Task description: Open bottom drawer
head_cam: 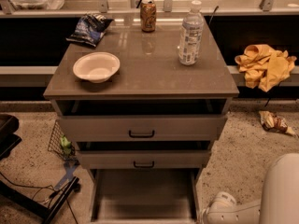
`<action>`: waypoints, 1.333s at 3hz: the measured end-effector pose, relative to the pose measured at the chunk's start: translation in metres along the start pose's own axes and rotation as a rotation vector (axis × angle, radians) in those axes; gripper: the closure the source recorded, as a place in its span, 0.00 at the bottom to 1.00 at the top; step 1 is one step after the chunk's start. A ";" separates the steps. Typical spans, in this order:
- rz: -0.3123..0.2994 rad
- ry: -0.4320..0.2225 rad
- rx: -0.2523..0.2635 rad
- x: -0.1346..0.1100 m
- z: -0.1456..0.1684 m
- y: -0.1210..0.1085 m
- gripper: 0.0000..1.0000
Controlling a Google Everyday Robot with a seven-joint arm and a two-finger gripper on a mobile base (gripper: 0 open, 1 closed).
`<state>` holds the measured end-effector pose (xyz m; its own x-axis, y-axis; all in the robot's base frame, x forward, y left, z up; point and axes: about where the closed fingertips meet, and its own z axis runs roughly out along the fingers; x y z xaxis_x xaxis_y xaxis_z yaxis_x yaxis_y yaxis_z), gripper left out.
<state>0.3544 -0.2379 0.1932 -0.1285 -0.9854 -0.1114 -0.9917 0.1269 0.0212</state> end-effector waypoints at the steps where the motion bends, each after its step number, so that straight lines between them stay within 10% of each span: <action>1: -0.038 0.001 0.004 -0.006 -0.010 -0.014 1.00; 4: -0.036 0.058 0.017 0.002 -0.084 -0.067 1.00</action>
Offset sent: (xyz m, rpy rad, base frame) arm 0.0795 -0.0234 0.1109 -0.0935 -0.0030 0.0859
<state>0.4214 -0.2579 0.2754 -0.0926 -0.9942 -0.0540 -0.9957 0.0927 0.0015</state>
